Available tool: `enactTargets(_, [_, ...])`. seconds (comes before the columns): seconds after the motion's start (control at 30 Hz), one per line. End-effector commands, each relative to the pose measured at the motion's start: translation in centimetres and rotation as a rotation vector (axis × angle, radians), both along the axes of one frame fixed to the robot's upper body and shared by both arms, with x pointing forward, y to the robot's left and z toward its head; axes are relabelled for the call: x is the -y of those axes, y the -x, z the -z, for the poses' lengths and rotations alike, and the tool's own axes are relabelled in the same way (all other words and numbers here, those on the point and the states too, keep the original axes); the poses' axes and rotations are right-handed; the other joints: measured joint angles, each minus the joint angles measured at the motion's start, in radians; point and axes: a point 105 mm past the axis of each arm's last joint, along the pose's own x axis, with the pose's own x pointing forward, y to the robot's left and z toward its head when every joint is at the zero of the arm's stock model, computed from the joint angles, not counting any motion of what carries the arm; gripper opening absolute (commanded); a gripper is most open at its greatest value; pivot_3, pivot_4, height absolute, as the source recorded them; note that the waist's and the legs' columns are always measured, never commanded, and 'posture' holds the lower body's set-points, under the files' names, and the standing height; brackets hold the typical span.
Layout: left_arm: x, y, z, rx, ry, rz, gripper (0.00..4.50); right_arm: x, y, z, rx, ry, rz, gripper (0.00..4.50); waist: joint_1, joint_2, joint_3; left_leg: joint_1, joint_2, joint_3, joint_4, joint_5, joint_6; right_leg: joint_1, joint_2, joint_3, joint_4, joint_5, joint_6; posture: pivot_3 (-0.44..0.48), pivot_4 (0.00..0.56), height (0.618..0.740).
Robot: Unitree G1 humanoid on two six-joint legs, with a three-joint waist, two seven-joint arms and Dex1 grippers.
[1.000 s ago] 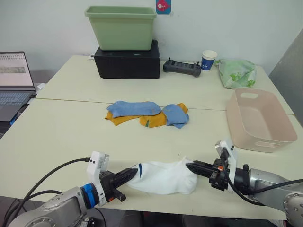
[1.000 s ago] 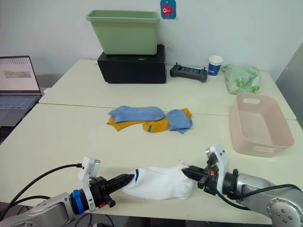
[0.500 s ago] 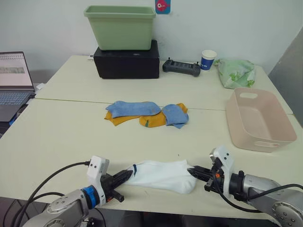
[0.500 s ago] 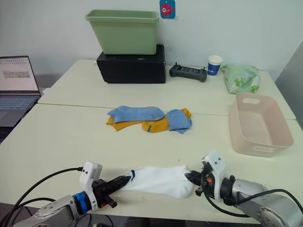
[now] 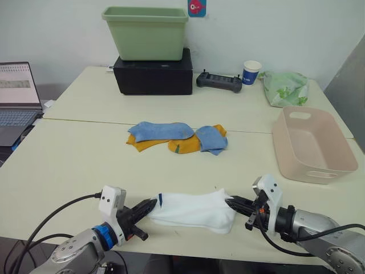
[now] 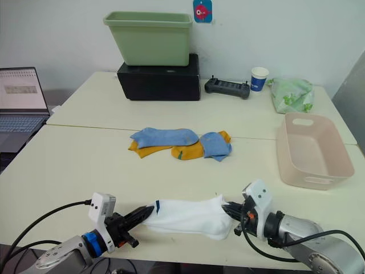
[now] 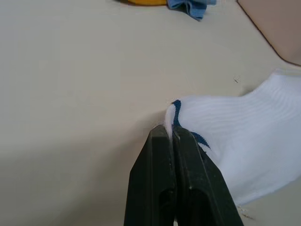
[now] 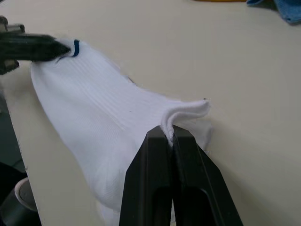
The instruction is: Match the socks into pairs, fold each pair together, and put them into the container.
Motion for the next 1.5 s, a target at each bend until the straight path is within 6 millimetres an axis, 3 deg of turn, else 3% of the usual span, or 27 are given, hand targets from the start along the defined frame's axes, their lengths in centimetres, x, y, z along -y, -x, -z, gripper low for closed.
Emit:
enactTargets(0.03, [0.4, 0.6, 0.2, -0.001, -0.028, 0.028, 0.03, -0.1, 0.5, 0.0, 0.034, 0.018, -0.023, 0.00, 0.000, 0.000, 0.000, 0.000, 0.000, 0.000, 0.000, 0.000, 0.000, 0.000, 0.000, 0.000, 0.000, 0.000, 0.000, 0.000, 0.150, 0.696])
enactTargets(0.3, [0.7, 0.8, 2.0, -0.040, -0.051, 0.032, 0.03, 0.4, 0.6, 1.8, 0.026, 0.054, -0.003, 0.00, 0.000, 0.000, 0.000, 0.000, 0.000, 0.000, 0.000, 0.000, 0.000, 0.000, 0.000, 0.000, 0.000, 0.000, 0.000, 0.000, 0.150, 0.696])
enactTargets(0.57, [1.0, 0.5, 0.3, 0.030, -0.052, 0.036, 0.03, 0.1, 0.2, 1.0, 0.081, 0.012, 0.012, 0.00, 0.000, 0.000, 0.000, 0.000, 0.000, 0.000, 0.000, 0.000, 0.000, 0.000, 0.000, 0.000, 0.000, 0.000, 0.000, 0.000, 0.150, 0.696])
enactTargets(0.87, [0.5, -0.2, 1.9, -0.009, -0.096, 0.000, 0.03, 0.5, -0.6, 2.5, 0.068, 0.084, 0.041, 0.00, 0.000, 0.000, 0.000, 0.000, 0.000, 0.000, 0.000, 0.000, 0.000, 0.000, 0.000, 0.000, 0.000, 0.000, 0.000, 0.000, 0.150, 0.696])
enactTargets(0.9, [0.2, -0.4, 2.1, -0.016, -0.100, -0.013, 0.01, 0.6, -0.7, 2.6, 0.069, 0.088, 0.043, 0.24, 0.000, 0.000, 0.000, 0.000, 0.000, 0.000, 0.000, 0.000, 0.000, 0.000, 0.000, 0.000, 0.000, 0.000, 0.000, 0.000, 0.150, 0.696])
enactTargets(1.0, [-0.2, -0.2, 1.6, 0.018, -0.119, -0.021, 0.64, 1.0, -1.0, 1.8, 0.108, 0.074, 0.066, 1.06, 0.000, -0.001, 0.000, 0.001, 0.000, 0.000, 0.000, 0.000, 0.000, 0.000, 0.000, 0.000, 0.001, 0.000, 0.000, 0.000, 0.150, 0.696])
enactTargets(1.23, [-0.1, 0.8, -0.6, 0.090, -0.141, 0.011, 2.84, 0.3, 0.0, -0.9, 0.186, -0.031, 0.016, 3.52, 0.000, -0.001, 0.000, 0.000, 0.000, -0.001, 0.000, 0.000, 0.000, 0.000, 0.000, -0.001, 0.001, 0.000, 0.000, 0.000, 0.150, 0.696])
enactTargets(1.27, [-0.2, 0.7, -1.1, 0.107, -0.149, 0.014, 2.85, 0.1, 0.0, -1.3, 0.202, -0.038, 0.005, 3.83, 0.000, -0.001, 0.000, 0.000, 0.000, 0.000, 0.000, 0.000, 0.000, 0.001, 0.000, 0.000, 0.001, 0.000, 0.000, 0.000, 0.150, 0.696])
enactTargets(1.43, [-0.4, 0.1, -3.2, 0.198, -0.181, 0.059, 2.85, -1.1, 0.1, -2.0, 0.256, -0.049, -0.052, 3.83, 0.000, -0.001, -0.001, 0.001, 0.000, 0.000, 0.000, 0.000, 0.000, 0.001, 0.000, 0.000, 0.001, 0.000, 0.000, 0.000, 0.150, 0.696])
enactTargets(1.5, [-0.7, -0.3, -4.2, 0.240, -0.209, 0.106, 2.45, -1.4, 0.1, -2.3, 0.262, -0.054, -0.072, 3.68, 0.000, -0.001, -0.001, 0.001, 0.000, 0.000, 0.000, 0.000, 0.000, 0.001, 0.000, -0.001, 0.002, 0.000, 0.000, 0.000, 0.150, 0.696])
